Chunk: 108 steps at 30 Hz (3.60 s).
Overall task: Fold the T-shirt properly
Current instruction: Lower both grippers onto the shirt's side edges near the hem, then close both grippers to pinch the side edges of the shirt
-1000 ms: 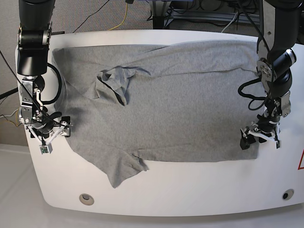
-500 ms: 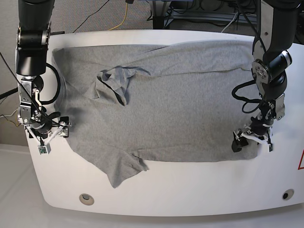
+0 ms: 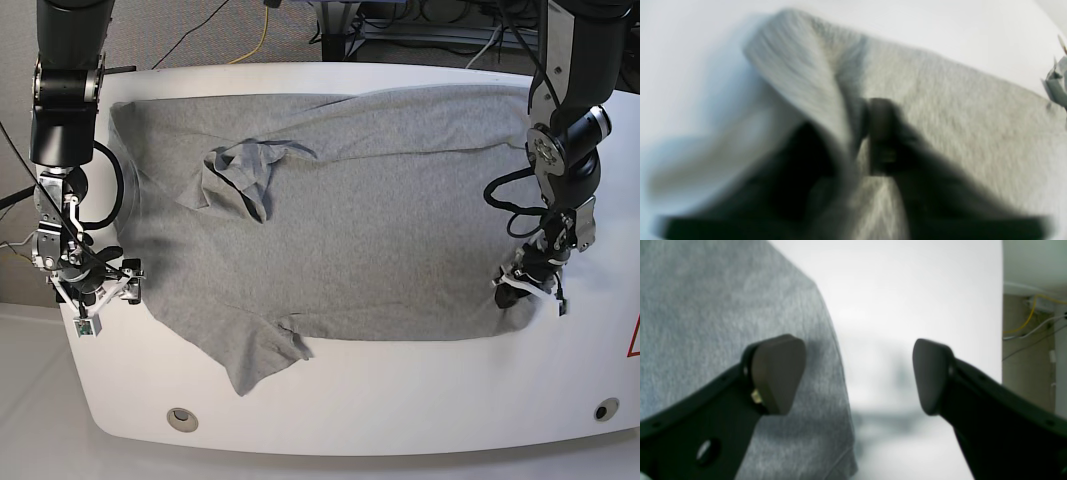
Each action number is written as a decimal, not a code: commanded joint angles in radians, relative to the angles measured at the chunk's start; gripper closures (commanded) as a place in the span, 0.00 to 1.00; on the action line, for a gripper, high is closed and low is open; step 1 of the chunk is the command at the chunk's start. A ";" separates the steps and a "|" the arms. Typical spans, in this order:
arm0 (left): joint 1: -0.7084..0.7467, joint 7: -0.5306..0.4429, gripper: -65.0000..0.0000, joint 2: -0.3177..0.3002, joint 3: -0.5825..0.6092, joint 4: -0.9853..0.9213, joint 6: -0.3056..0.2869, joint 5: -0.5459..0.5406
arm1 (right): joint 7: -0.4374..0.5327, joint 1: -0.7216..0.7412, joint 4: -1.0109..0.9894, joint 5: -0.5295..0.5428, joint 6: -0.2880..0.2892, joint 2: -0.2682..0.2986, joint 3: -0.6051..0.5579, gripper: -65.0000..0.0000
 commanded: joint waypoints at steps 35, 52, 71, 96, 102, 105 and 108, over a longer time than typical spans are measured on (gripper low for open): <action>-0.017 0.082 0.90 -0.027 0.003 0.056 -0.011 0.009 | 0.227 0.099 -0.317 0.013 0.112 -0.067 0.060 0.21; -0.017 0.082 0.90 -0.027 0.003 0.056 -0.011 0.010 | 0.273 0.096 -0.362 0.017 0.112 -0.092 0.060 0.21; -0.017 0.082 0.90 -0.027 0.003 0.056 -0.011 0.010 | 0.273 0.069 -0.362 0.017 0.112 -0.159 0.060 0.21; -0.016 0.082 0.90 -0.027 0.002 0.054 -0.011 0.012 | 0.265 0.011 -0.362 0.019 0.112 -0.170 0.061 0.87; 0.014 0.082 0.90 -0.027 0.002 0.056 -0.011 0.012 | 0.265 0.004 -0.360 0.019 0.111 -0.173 0.061 0.92; 0.015 0.082 0.90 -0.027 0.000 0.056 -0.011 0.012 | 0.256 0.005 -0.360 0.019 0.111 -0.170 0.061 0.93; 0.017 0.089 0.90 -0.027 -0.001 0.056 -0.011 0.010 | 0.227 0.016 -0.351 0.019 0.111 -0.155 0.061 0.93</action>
